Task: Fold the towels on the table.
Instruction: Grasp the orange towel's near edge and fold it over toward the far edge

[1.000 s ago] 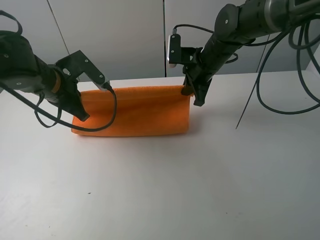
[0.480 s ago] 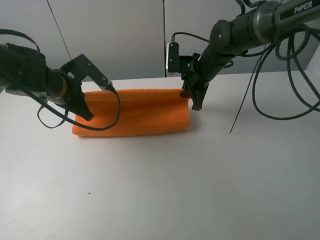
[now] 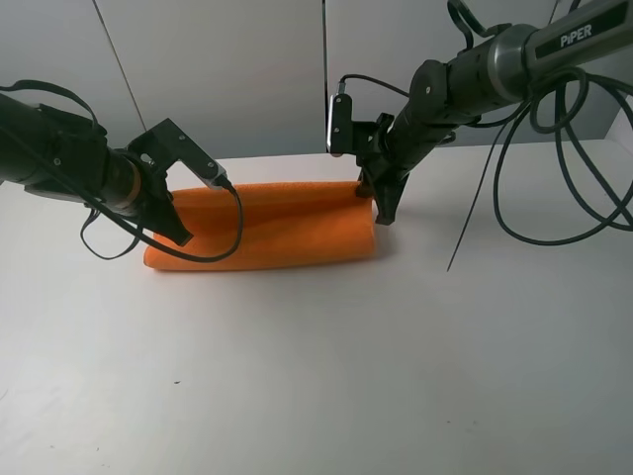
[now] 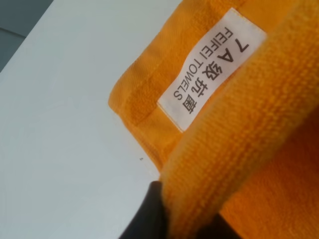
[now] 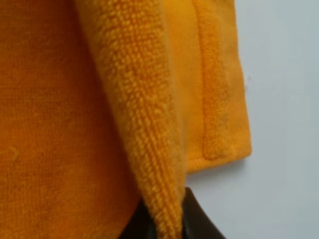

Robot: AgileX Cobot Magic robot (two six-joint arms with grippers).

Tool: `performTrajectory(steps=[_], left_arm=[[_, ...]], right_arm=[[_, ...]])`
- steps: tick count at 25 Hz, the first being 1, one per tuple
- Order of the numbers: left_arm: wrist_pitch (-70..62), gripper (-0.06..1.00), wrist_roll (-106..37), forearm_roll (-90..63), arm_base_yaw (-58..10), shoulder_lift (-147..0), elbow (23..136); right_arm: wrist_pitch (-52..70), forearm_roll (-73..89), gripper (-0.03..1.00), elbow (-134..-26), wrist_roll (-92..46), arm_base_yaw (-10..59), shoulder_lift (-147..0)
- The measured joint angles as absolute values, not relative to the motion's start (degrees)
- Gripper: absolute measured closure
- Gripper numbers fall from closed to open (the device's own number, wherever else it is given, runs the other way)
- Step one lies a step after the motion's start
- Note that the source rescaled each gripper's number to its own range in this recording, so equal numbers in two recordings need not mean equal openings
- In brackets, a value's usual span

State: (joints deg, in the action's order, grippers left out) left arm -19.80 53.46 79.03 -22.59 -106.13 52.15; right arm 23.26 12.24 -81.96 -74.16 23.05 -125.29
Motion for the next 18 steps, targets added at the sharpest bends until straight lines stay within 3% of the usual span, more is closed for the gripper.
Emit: performTrajectory(steps=[18], left_arm=[[-19.7, 0.94, 58.1, 80.5, -22.6, -108.2, 52.3]], right_arm=[[17.8, 11.4, 0.95, -82.0, -74.9, 23.3, -128.2]])
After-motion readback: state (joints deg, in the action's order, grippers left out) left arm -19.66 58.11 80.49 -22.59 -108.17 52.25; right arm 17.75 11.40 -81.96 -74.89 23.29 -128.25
